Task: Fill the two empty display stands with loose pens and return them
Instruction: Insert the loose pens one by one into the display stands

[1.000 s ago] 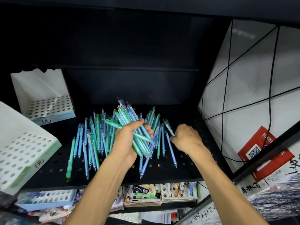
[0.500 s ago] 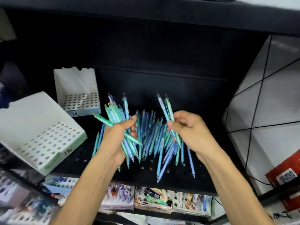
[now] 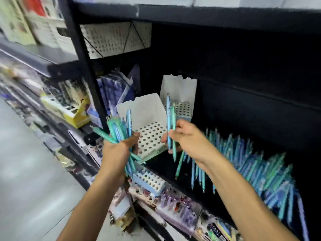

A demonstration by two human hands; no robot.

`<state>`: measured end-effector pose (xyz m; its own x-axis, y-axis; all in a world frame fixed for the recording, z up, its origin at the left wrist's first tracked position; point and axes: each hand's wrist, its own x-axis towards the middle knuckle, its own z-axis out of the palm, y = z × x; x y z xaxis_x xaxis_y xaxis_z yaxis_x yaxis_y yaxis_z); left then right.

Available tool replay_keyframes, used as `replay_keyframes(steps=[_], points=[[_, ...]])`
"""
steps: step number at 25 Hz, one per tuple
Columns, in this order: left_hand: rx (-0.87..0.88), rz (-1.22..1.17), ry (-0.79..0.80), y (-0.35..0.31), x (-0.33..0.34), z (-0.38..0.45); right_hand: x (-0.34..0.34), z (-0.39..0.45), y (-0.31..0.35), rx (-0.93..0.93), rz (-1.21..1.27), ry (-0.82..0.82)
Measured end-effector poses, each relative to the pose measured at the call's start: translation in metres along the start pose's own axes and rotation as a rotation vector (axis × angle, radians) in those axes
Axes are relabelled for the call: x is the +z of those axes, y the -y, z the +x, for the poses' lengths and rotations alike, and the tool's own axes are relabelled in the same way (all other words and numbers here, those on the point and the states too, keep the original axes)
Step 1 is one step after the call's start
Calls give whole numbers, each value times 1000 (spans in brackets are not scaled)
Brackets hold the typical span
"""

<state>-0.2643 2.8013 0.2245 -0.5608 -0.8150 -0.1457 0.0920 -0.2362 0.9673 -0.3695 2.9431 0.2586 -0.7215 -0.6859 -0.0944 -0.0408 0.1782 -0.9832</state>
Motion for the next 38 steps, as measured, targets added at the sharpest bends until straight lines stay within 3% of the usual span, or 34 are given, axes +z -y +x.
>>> replay_keyframes(steps=[3, 10, 18, 29, 38], points=[[8, 68, -70, -2, -20, 11, 26, 20, 6, -36, -26, -19], [52, 257, -25, 14, -26, 30, 43, 44, 1, 52, 88, -155], [169, 468, -3, 34, -18, 34, 37, 50, -11, -67, -41, -336], [-30, 207, 88, 31, -23, 49, 67, 92, -10, -326, -574, -308], [-46, 206, 126, 32, -26, 52, 78, 107, -15, -351, -718, -220]])
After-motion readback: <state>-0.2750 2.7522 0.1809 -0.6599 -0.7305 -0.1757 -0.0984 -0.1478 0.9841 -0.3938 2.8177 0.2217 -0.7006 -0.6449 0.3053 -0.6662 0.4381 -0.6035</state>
